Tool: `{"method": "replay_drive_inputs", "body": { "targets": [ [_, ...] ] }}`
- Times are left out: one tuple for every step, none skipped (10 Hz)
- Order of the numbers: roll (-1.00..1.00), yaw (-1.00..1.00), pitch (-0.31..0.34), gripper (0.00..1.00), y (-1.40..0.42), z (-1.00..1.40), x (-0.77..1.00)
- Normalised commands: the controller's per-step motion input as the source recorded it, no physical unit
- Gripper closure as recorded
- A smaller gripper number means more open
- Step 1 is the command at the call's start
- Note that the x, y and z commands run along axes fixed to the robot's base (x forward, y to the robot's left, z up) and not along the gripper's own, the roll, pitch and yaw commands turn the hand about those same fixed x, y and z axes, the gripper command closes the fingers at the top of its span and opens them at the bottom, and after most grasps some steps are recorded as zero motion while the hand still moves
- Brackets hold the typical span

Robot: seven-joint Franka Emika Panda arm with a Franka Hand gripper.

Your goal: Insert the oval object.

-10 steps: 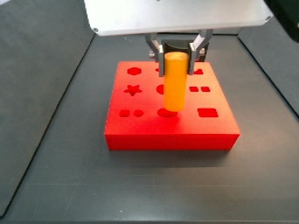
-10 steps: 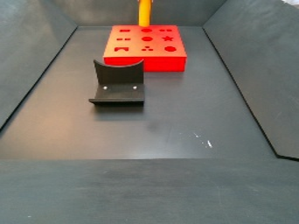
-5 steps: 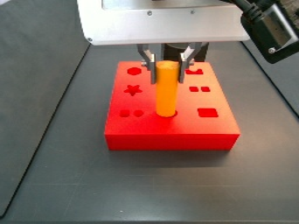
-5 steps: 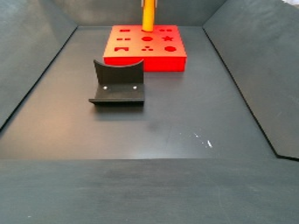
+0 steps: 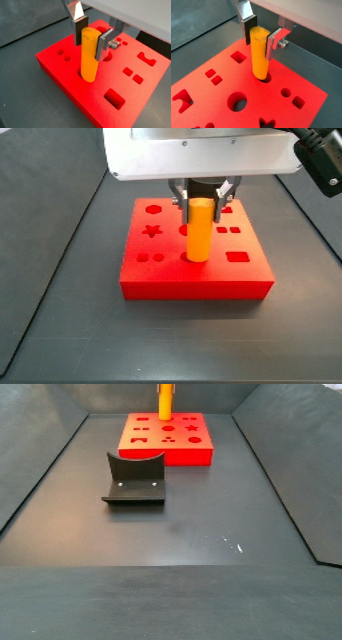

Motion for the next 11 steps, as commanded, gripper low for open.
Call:
{"method": "replay_drive_inputs", "body": {
  "targets": [
    [0.06,0.00,0.043,1.00,0.00,-0.24,-0.28],
    [0.01,0.00,0.021,1.00,0.03,-0.21,-0.35],
    [0.00,0.00,0.000,1.00,0.00,-0.12,-0.33],
    [0.00,0.01,0.000,1.00,0.00,-0.12,-0.02],
    [0.00,0.00,0.020,1.00,0.00,0.00,0.00],
    [0.03,0.03,0.000,1.00,-0.01,-0.13,0.00],
    [0.00,0.00,0.000,1.00,-0.07,-0.70,0.24],
    [-0.07,0.00,-0.021,1.00,0.00,-0.91,0.23],
    [-0.10,0.00,-0.043,1.00,0.00,-0.96,0.19],
    [-0.06,0.00,-0.029,1.00,0.00,-1.00,0.07],
    [0.00,0.00,0.000,1.00,-0.03,-1.00,0.00]
  ]
}}
